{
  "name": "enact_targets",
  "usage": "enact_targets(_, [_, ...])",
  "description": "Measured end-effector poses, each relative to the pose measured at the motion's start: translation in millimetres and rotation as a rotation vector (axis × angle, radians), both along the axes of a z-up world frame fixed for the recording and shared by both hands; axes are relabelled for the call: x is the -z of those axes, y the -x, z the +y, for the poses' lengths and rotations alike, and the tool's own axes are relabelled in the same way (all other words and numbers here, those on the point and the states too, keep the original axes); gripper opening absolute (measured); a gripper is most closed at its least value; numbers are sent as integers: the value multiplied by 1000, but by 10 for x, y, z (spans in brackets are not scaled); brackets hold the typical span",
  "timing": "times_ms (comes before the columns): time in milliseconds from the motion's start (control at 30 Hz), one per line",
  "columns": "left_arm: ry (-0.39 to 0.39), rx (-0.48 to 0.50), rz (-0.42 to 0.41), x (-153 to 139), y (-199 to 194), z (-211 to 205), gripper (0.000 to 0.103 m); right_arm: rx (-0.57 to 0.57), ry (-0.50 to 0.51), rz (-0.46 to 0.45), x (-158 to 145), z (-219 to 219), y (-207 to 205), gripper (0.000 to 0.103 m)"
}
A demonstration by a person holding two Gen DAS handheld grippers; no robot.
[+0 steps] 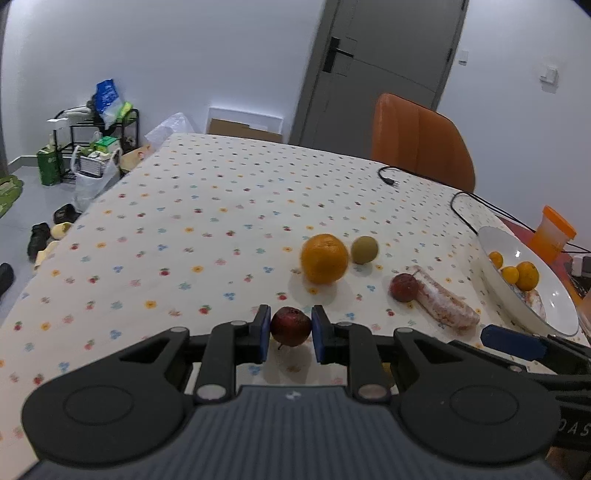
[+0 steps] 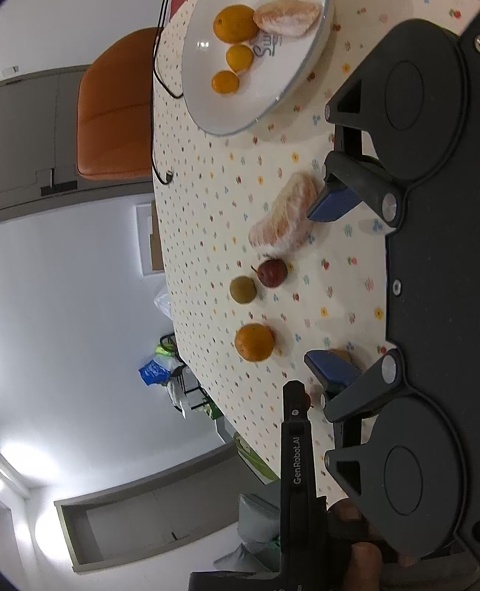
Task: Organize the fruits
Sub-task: 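Grasp a red plum with the left tool while the right grasps an olive-green fruit, then carry the red plum into the white plate with the left tool while the right releases the olive-green fruit there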
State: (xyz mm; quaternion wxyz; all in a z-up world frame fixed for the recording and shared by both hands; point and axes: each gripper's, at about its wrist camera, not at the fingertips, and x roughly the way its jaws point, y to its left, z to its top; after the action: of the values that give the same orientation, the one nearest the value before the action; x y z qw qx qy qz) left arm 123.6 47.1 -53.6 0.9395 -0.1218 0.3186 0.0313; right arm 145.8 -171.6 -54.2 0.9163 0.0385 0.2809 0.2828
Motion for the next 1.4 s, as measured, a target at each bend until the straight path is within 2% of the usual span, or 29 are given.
enact_targets(167, [2,-13,-13,-18,104,85,22,-34,6,6,21,115,39,76])
enact_targets(400, [12,-24,-31,-20,251,220,22,-71,11,40,71,306,20,67])
enact_targets(567, [22,-23,-38,-20,323,294,22,-87,20,40,97,418,-11,65])
enact_targets(600, [24,-21,-39,-21,330,299,22,-87,25,36,99,431,-16,55])
enact_targets(633, [25,-20,-40,-22,335,300,22,-93,28,35,95,442,-12,30])
enact_targets(667, [26,-17,-40,-21,335,296,22,-118,11,49,90,435,-19,23])
enact_targets(700, [26,-15,-38,-20,332,285,22,-124,6,58,84,428,-18,22])
enact_targets(800, [22,0,-37,-22,317,232,22,-90,42,7,42,402,58,22])
enact_targets(1400, [-46,155,-75,-197,155,-465,22,73,-24,-64,-139,-347,200,22])
